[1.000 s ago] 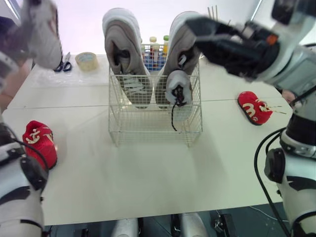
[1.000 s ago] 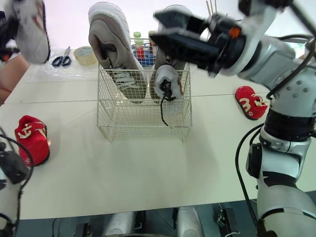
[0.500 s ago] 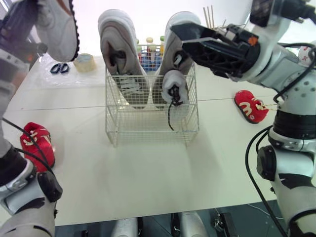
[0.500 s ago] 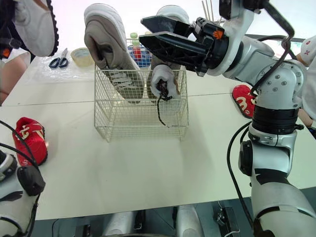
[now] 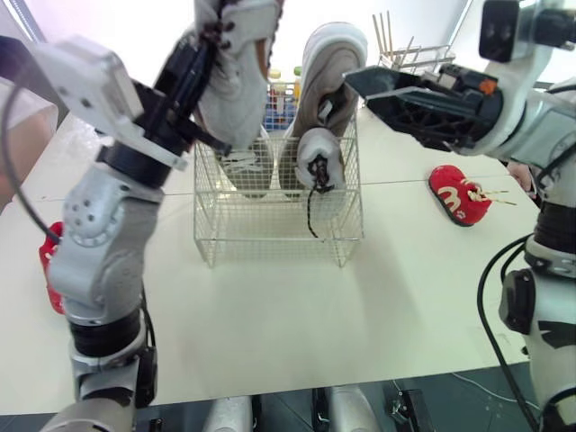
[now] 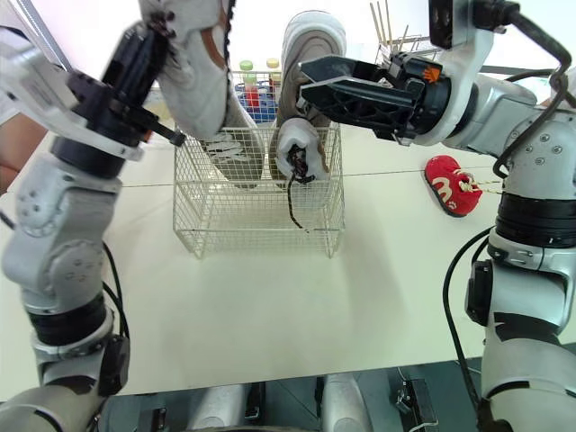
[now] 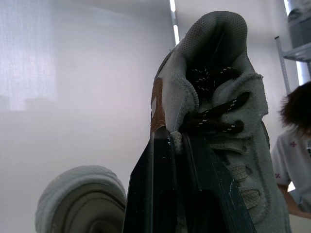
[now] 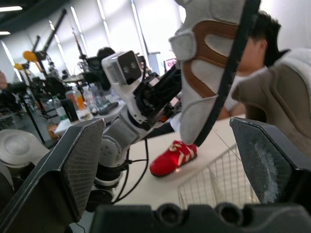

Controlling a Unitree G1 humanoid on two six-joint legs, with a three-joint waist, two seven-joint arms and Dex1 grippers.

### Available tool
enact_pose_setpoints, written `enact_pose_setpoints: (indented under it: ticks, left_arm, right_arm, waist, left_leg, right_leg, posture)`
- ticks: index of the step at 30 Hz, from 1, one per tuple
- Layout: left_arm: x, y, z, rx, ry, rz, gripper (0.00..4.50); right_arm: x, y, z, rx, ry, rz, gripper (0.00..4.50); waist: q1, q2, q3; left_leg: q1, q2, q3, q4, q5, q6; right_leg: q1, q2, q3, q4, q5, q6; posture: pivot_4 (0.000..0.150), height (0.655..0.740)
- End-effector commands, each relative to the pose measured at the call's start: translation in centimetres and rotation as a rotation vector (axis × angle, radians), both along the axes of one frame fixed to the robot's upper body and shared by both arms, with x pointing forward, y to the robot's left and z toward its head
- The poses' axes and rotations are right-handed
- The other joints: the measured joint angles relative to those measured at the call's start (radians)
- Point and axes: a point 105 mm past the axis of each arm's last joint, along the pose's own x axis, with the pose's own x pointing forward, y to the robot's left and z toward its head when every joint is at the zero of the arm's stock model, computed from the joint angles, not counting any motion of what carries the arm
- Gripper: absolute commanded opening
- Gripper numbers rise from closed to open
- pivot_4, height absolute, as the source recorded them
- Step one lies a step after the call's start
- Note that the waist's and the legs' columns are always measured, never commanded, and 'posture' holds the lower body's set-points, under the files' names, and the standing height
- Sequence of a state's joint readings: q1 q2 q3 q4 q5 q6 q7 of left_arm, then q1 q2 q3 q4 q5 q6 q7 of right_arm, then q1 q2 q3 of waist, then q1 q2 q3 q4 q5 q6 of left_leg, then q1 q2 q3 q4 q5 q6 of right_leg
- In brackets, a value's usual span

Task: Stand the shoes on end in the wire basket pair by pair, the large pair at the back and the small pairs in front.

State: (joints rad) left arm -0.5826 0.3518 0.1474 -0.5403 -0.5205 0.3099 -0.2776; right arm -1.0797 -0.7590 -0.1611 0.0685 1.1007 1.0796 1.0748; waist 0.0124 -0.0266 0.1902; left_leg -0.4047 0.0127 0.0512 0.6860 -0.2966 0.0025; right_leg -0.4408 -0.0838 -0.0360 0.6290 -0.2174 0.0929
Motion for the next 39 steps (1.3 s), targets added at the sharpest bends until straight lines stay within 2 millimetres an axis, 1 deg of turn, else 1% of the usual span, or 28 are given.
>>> enact_pose_setpoints:
  ticks: [1,5,9,12,17,22,24,26,32,36,38,39]
  left_arm:
    - [-0.2,-0.4,-0.3,0.022,-0.086,0.009,0.02]
    - [0.7,-1.1,-1.2,0.032,-0.123,0.048,0.02]
    - [1.6,-1.8,-1.9,0.055,-0.141,0.067,0.02]
    - [2.1,-2.5,-2.8,0.059,-0.141,0.073,0.02]
    - [2.9,-2.7,-4.2,0.04,-0.124,0.113,0.02]
    - [3.5,-2.3,-5.2,0.004,-0.115,0.184,0.02]
    - [3.8,-2.2,-5.8,0.022,-0.12,0.216,0.02]
    - [4.2,-2.7,-6.8,0.077,-0.125,0.241,0.02]
    - [4.6,-2.9,-9.7,0.052,-0.041,0.259,0.02]
    - [4.6,-2.5,-11.6,0.014,0.041,0.267,0.02]
    - [4.6,-2.5,-12.2,-0.016,0.087,0.259,0.02]
    - [4.8,-2.0,-12.5,-0.074,0.137,0.262,0.02]
  right_arm:
    - [-0.8,-0.8,-0.2,-0.049,0.006,0.004,4.5]
    - [-1.5,-1.3,-2.4,-0.15,0.073,-0.025,4.5]
    - [-1.8,-1.7,-4.9,-0.266,0.092,-0.091,4.5]
    - [-2.1,-1.8,-6.0,-0.307,0.105,-0.104,4.5]
    - [-2.3,-1.9,-6.0,-0.288,0.12,-0.118,4.5]
    - [-2.3,-2.1,-5.8,-0.28,0.133,-0.126,4.5]
    - [-2.3,-2.1,-5.6,-0.269,0.137,-0.124,4.5]
    - [-2.2,-1.9,-5.3,-0.259,0.136,-0.12,4.5]
    - [-2.0,-1.7,-5.2,-0.247,0.131,-0.115,4.5]
    - [-1.9,-1.7,-5.2,-0.24,0.132,-0.118,4.5]
    - [-1.8,-1.7,-5.3,-0.236,0.132,-0.12,4.5]
    - [-1.8,-1.7,-5.3,-0.233,0.132,-0.121,4.5]
  waist:
    - [0.001,0.0,0.0]
    - [0.004,0.0,0.0]
    - [0.002,0.0,0.0]
    - [0.001,0.0,0.0]
    - [0.002,0.0,0.0]
    - [0.002,0.0,0.0]
    - [0.002,0.0,0.0]
    - [0.002,0.0,0.0]
    - [0.002,0.0,0.0]
    - [0.004,0.005,-0.003]
    - [0.003,0.005,-0.003]
    - [0.003,0.006,-0.004]
  left_leg:
    - [0.0,0.0,0.0,0.0,0.0,0.0]
    - [-0.001,0.0,0.0,0.001,0.0,0.001]
    - [-0.001,0.0,-0.001,0.002,-0.001,0.002]
    - [-0.001,0.001,-0.001,0.002,-0.001,0.002]
    - [-0.001,0.001,-0.001,0.003,-0.001,0.002]
    - [-0.002,0.002,-0.001,0.004,-0.001,0.003]
    - [-0.002,0.002,-0.001,0.004,-0.002,0.003]
    - [-0.002,0.002,-0.001,0.004,-0.002,0.003]
    - [-0.003,0.002,-0.001,0.007,-0.004,0.006]
    - [-0.002,0.002,-0.001,0.009,-0.004,0.007]
    - [-0.002,0.002,-0.001,0.01,-0.004,0.008]
    - [-0.002,0.002,-0.001,0.011,-0.005,0.008]
  right_leg:
    - [0.0,0.0,0.0,0.0,0.0,0.0]
    - [0.001,0.0,0.0,-0.001,0.0,0.0]
    - [0.0,-0.001,0.0,-0.001,0.0,0.0]
    - [0.0,-0.001,0.0,-0.001,0.0,0.0]
    - [0.0,0.0,0.0,0.0,0.0,0.0]
    - [0.0,0.0,0.0,0.0,0.0,0.0]
    - [0.0,0.0,-0.001,0.0,0.0,0.0]
    - [0.0,0.0,-0.001,0.0,0.0,0.0]
    - [0.001,-0.001,0.0,0.0,0.0,0.0]
    - [0.002,-0.002,-0.001,0.0,0.0,0.0]
    - [0.003,-0.002,-0.001,0.0,0.0,0.0]
    - [0.003,-0.002,-0.001,0.001,0.0,0.0]
  posture:
    - [0.15,0.74]
    - [0.15,0.74]
    - [0.15,0.74]
    - [0.15,0.74]
    - [0.15,0.74]
    - [0.15,0.74]
    - [0.15,0.74]
    - [0.15,0.74]
    - [0.15,0.74]
    - [0.15,0.74]
    - [0.15,0.74]
    - [0.15,0.74]
